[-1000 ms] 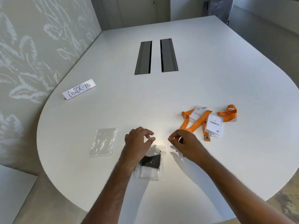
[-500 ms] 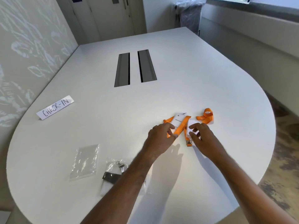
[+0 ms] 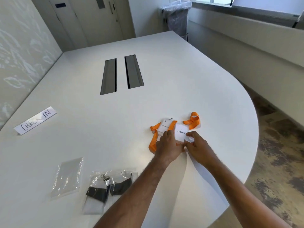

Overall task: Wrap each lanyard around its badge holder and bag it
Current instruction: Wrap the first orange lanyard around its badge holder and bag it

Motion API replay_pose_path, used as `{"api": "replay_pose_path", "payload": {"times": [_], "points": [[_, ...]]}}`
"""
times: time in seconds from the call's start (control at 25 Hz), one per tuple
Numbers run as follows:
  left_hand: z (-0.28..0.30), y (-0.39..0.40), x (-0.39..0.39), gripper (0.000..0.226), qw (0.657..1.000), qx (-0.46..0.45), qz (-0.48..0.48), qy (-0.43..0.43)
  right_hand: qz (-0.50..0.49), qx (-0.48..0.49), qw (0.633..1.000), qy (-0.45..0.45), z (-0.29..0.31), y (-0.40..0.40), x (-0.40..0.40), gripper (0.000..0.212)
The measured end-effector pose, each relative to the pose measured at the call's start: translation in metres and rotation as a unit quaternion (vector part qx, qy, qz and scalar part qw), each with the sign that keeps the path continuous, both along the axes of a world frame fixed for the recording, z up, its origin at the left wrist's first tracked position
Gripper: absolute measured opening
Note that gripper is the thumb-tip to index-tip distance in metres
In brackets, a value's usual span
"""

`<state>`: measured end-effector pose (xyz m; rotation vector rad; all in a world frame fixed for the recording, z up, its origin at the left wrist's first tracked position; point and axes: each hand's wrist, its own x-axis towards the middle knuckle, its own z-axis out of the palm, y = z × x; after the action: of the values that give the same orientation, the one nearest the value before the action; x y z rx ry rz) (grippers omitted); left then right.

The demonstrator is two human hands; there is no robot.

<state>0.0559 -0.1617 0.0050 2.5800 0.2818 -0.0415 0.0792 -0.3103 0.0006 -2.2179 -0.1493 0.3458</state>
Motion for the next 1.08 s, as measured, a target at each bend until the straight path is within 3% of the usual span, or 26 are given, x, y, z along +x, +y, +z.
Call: {"api": "replay_pose_path", "payload": {"times": [0.08, 0.2, 0.36, 0.6, 0.8, 0.88, 1.0, 1.08], "points": [[-0.002, -0.003, 0.002, 0.072, 0.999, -0.042, 0.019, 0.007, 0.002, -0.001, 1.0, 0.014, 0.0, 0.002, -0.004, 0.034], [-0.003, -0.005, 0.006, 0.049, 0.996, -0.071, 0.055, 0.004, 0.009, -0.002, 1.0, 0.002, -0.002, 0.002, -0.009, 0.031], [0.0, 0.001, 0.008, 0.033, 0.984, -0.15, 0.098, 0.005, 0.0, 0.073, 0.997, 0.007, -0.003, -0.006, -0.007, 0.026], [0.02, 0.017, -0.005, 0.016, 0.929, -0.324, 0.173, -0.045, -0.016, 0.222, 0.974, 0.028, -0.006, -0.011, -0.006, 0.037], [0.049, 0.023, -0.02, 0.016, 0.878, -0.438, 0.176, -0.081, 0.102, 0.3, 0.947, 0.059, 0.007, 0.007, -0.019, 0.057], [0.062, 0.026, -0.026, 0.016, 0.863, -0.462, 0.179, -0.1, 0.132, 0.29, 0.947, 0.026, 0.011, 0.018, -0.023, 0.048], [0.08, 0.035, -0.035, 0.015, 0.862, -0.456, 0.181, -0.127, 0.172, 0.289, 0.942, -0.011, 0.02, 0.029, -0.026, 0.014], [0.089, 0.045, -0.04, 0.014, 0.867, -0.435, 0.185, -0.157, 0.194, 0.289, 0.938, -0.007, 0.025, 0.034, -0.028, 0.016]]}}
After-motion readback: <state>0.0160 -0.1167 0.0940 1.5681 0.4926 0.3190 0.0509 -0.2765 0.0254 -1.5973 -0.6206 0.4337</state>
